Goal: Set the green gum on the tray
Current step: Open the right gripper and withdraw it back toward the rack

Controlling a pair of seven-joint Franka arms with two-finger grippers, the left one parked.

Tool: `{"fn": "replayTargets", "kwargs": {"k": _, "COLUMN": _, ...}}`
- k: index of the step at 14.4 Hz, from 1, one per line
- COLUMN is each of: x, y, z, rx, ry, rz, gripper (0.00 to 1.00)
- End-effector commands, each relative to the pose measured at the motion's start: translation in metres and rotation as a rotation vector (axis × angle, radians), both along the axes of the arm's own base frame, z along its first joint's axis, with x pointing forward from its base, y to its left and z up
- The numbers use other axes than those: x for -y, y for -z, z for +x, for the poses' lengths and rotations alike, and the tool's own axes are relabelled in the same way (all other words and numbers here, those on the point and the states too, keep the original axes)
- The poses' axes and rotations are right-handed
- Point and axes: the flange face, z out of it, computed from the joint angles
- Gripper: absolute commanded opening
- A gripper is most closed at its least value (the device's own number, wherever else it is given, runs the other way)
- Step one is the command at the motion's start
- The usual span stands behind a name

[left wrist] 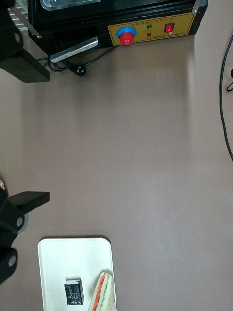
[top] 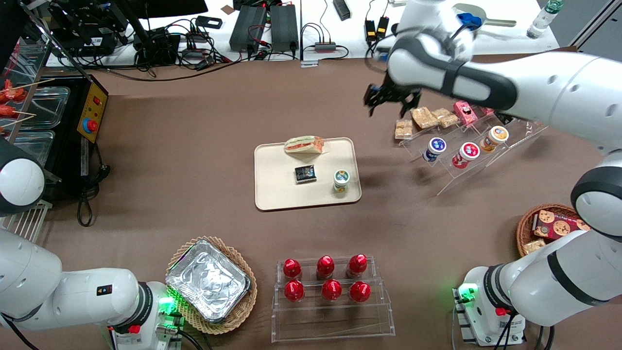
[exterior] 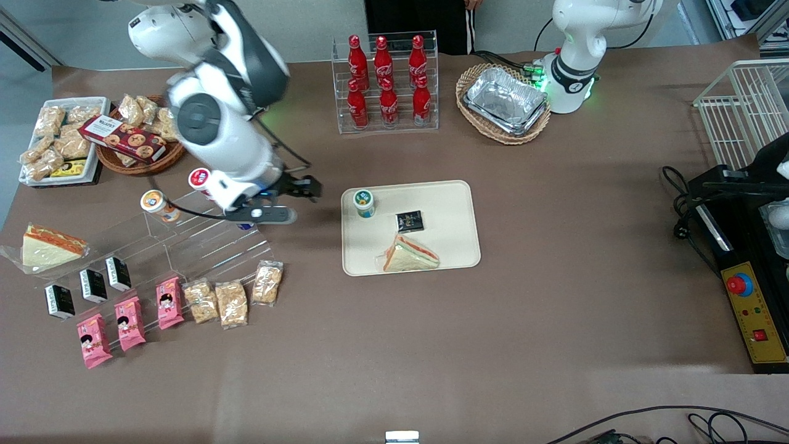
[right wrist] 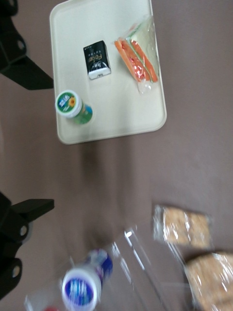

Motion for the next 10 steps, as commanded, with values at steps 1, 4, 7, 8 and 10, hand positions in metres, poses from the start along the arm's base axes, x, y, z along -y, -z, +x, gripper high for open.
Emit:
{"fn": "replayTargets", "kwargs": {"k": 1, "x": 0.054, "y": -0.056, "z": 0.024, "rx": -0.01, "ry": -0.085, "rz": -0.04, "gripper": 1.0}}
{"fn": "replayTargets", "kwargs": {"k": 4, "x": 0.114, "y": -0.082, "z": 0.034, "rx": 0.045, "ry": -0.175, "rz": -0.069, "gripper": 1.0}}
{"fn": "replayTargets", "kwargs": {"k": 7, "x": 0.184, "y": -0.09, "z": 0.044, "rx": 0.048, "ry": -0.228, "rz": -0.051, "gripper": 1.0}}
{"fn": "replayTargets", "kwargs": {"k": 8, "x": 0.204, "y": -0.091, "z": 0.046, "rx": 0.052, "ry": -0.245, "rz": -0.047, "gripper": 1.0}}
{"fn": "replayTargets", "kwargs": {"k": 10, "x": 0.236, "y": -0.095, "z": 0.047, "rx": 0.059, "ry": -0.255, "rz": -0.043, "gripper": 1.0}}
